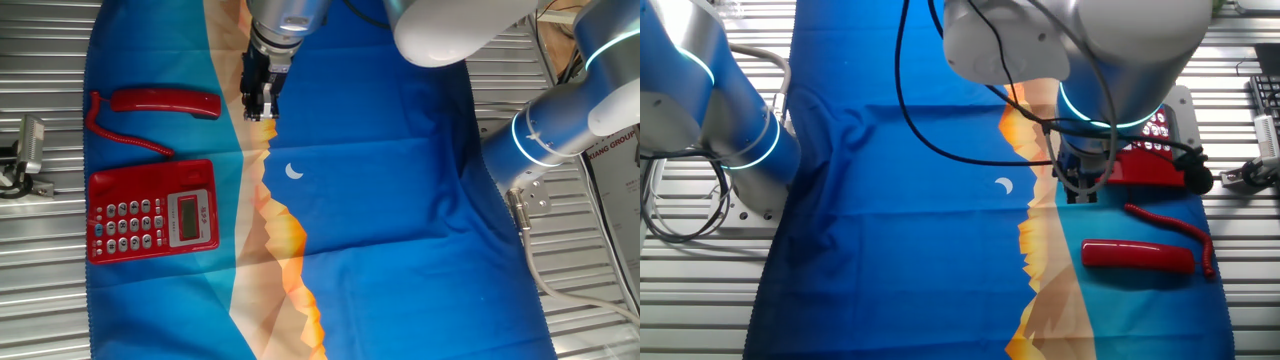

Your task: Place the handset of the telephone on the corresponding phone cradle

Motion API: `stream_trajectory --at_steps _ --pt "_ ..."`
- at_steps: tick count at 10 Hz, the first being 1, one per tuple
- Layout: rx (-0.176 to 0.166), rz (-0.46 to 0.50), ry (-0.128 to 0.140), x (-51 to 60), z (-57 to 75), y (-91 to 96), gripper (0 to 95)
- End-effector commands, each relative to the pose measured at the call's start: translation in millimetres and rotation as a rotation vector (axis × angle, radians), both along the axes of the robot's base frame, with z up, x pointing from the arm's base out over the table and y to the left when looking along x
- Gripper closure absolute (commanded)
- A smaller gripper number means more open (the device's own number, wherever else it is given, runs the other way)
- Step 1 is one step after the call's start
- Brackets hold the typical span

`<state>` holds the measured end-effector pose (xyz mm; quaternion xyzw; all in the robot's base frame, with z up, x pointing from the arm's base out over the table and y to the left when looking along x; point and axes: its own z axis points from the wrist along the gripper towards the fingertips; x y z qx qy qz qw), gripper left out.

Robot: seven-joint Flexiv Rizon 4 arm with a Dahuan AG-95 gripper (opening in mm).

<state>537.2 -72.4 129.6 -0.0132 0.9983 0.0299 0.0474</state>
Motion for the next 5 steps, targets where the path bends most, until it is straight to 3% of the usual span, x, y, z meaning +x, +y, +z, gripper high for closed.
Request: stream_trajectory --at_steps 1,5 --pt "0.004 -0.001 0.001 3.4 -0.8 0.5 95.0" --pt "0.007 0.007 0.005 11.5 -4.2 2.0 95.0"
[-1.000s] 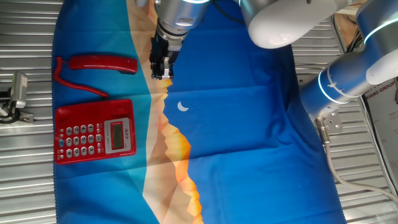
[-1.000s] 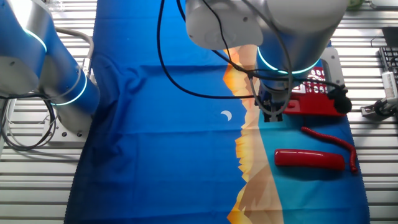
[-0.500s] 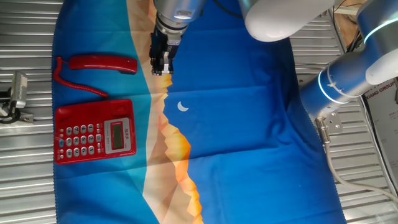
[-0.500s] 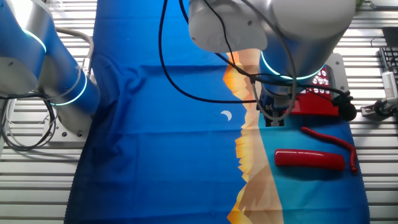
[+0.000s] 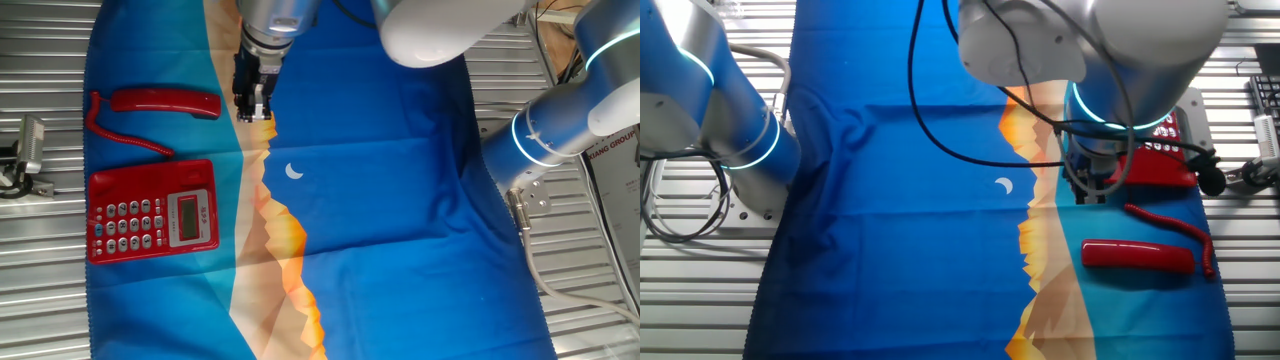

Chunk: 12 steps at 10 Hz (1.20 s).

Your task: Place the handset of the telephone on the corresponding phone cradle

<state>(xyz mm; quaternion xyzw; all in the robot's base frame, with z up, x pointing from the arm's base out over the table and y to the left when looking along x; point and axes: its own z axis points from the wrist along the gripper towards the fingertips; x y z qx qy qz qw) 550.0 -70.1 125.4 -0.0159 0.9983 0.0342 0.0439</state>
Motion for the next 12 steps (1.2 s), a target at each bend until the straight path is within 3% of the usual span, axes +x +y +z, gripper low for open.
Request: stream_trajectory --at_steps 1,8,12 --pt "-0.001 0.003 -0.004 -1.2 -1.2 -0.2 95.0" --pt "-0.007 0.031 -0.004 -1.6 -1.0 -1.6 95.0" --pt "-0.027 0.032 0.055 -9.0 7.4 -12.2 95.0"
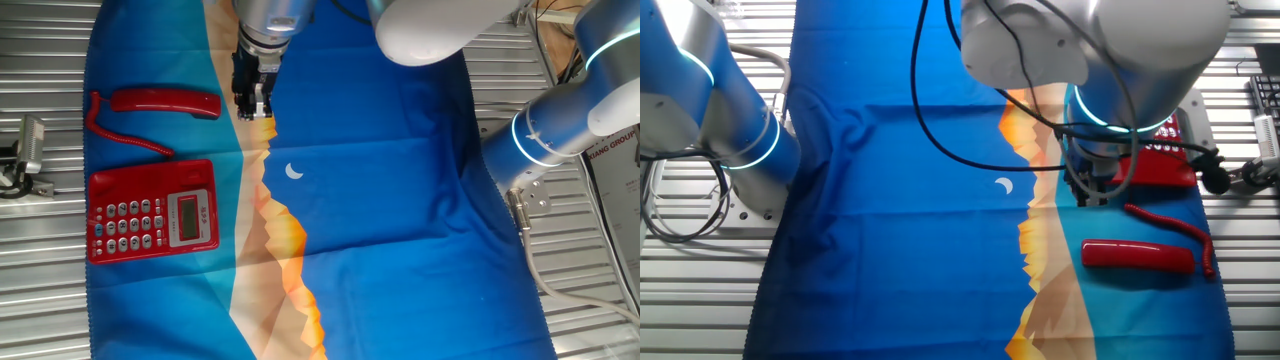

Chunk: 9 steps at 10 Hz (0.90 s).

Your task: Place the handset of the telephone on the corresponding phone cradle

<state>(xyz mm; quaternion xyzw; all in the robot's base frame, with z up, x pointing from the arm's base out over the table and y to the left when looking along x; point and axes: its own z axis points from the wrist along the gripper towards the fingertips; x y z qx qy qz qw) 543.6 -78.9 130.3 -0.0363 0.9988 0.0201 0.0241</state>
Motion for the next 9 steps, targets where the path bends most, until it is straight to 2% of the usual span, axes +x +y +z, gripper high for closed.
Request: stream_trajectory --at_steps 1,3,4,5,7,9 --pt "0.009 -0.035 0.039 -5.7 7.0 -7.9 95.0" --pt "-0.011 -0.068 0.071 -12.6 13.8 -13.2 95.0" --pt "-0.019 -0.067 0.064 -16.2 14.4 -13.9 95.0" --pt "-0.044 -0.068 0.058 -24.4 14.7 -15.0 95.0" --pt "-0.033 -0.091 0.058 -30.0 12.4 -15.5 95.0" --pt "-0.028 -0.085 0.068 -30.6 11.8 -15.6 95.0"
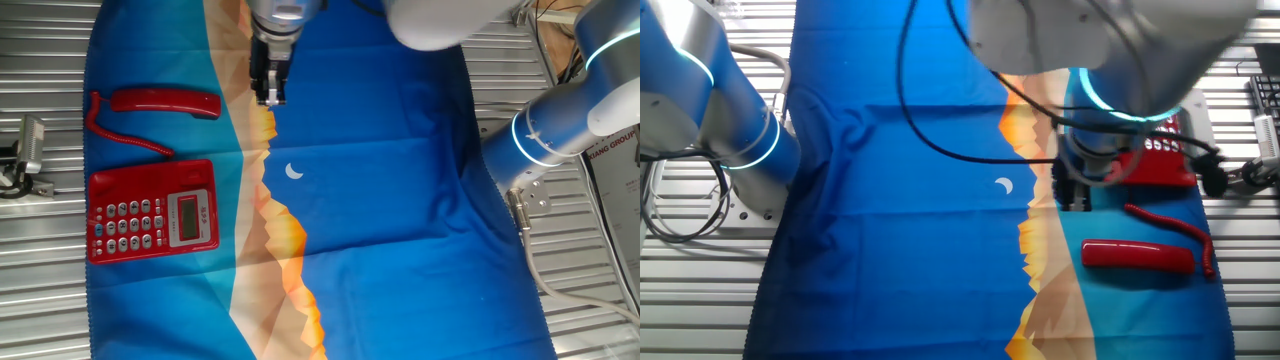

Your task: Place the handset of the telephone on the corresponding phone cradle

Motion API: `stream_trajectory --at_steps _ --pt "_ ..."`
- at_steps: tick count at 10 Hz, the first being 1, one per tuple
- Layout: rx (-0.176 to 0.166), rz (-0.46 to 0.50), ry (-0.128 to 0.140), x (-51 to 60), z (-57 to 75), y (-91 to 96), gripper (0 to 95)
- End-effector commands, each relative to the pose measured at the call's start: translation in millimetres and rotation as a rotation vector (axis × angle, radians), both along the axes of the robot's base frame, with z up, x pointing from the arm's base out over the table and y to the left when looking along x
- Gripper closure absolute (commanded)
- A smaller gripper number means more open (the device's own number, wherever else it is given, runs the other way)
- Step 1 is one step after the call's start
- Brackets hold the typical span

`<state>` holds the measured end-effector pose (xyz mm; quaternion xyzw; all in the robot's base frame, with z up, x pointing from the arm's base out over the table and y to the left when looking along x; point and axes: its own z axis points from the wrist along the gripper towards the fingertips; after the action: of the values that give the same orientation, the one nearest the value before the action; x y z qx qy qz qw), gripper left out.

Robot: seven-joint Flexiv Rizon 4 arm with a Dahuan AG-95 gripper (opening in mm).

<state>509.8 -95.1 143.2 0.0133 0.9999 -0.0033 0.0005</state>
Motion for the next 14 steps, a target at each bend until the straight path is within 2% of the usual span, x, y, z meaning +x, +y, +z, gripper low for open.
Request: stream_trajectory --at_steps 1,3,14 --pt "0.031 0.011 0.02 3.2 -1.0 0.6 95.0" --pt "0.049 0.014 0.019 2.9 -0.3 0.6 95.0" --pt "0.049 0.007 0.031 3.1 0.2 0.6 95.0"
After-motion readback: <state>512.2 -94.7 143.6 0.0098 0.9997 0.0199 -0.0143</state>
